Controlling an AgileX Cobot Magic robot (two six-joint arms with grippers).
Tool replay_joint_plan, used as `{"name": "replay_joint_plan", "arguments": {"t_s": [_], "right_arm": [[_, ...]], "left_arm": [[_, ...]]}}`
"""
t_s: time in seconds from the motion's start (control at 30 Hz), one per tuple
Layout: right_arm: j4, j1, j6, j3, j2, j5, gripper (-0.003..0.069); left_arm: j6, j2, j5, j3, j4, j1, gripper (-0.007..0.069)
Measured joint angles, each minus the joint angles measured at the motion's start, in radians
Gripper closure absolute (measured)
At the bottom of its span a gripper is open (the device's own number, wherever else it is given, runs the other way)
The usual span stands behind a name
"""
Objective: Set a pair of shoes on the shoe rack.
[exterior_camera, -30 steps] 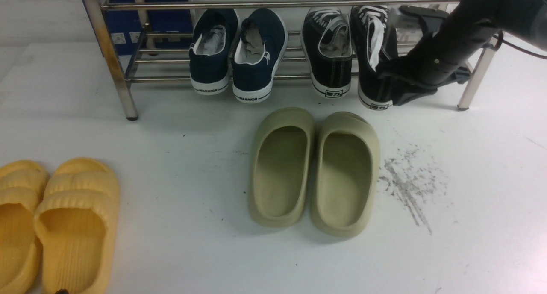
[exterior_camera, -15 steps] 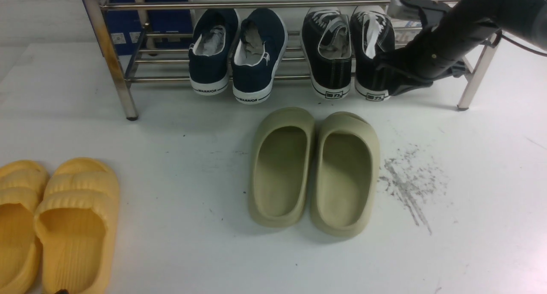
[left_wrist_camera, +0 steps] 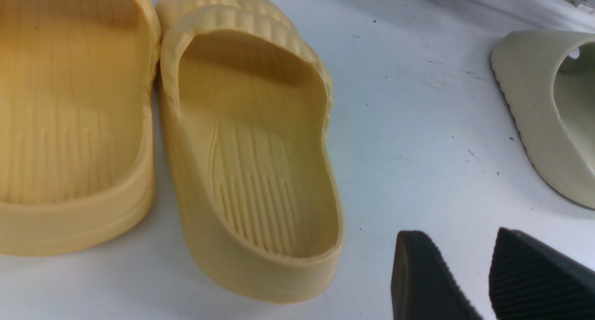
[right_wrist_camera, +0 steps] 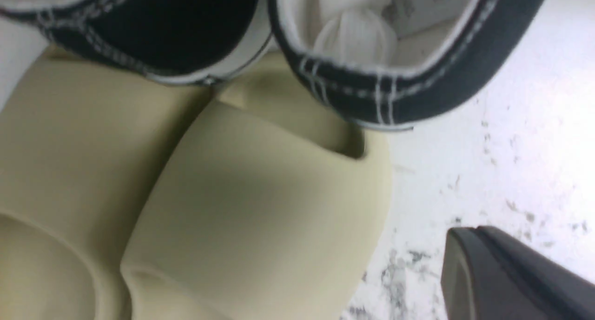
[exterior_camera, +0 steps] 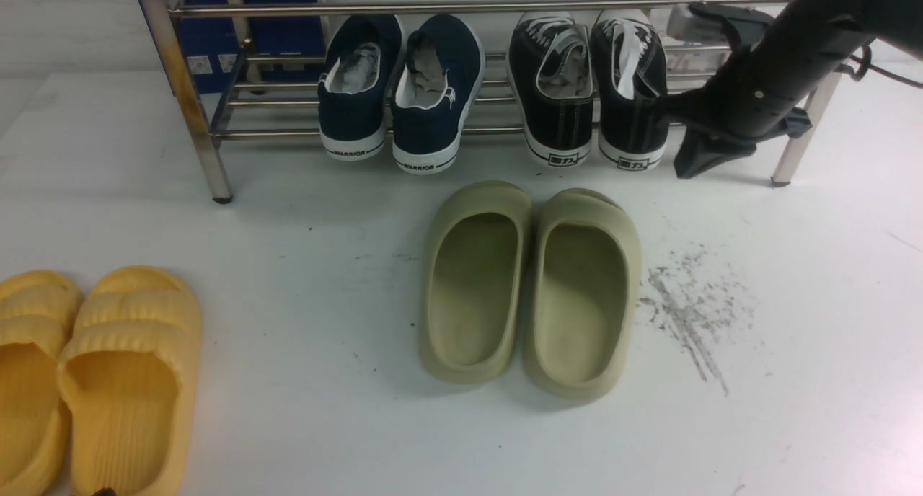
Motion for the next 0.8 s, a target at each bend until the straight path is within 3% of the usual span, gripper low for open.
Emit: {"name": "replay_joint_plan", "arguments": {"t_s": [0.27, 0.47, 0.6, 0.8], "right_arm": [[0.001, 0.000, -0.039, 0.070, -0.207, 0.076, 0.0657], [0.014, 0.006, -0.083, 0.319, -0.477, -0.012, 0.0654], [0.029, 0.009, -0.162, 0.536, -0.669, -0.137, 0.0654], [0.082, 0.009, -0.279, 0.966, -1.064, -0.460, 0.0649]], "left_arm": [[0.000, 0.000, 0.000, 0.000, 0.000, 0.000, 0.0386], [0.000, 0.000, 0.000, 0.000, 0.000, 0.000, 0.0386], [0.000, 0.000, 0.000, 0.000, 0.000, 0.000, 0.0386], [0.000, 0.000, 0.000, 0.000, 0.000, 0.000, 0.0386]]}}
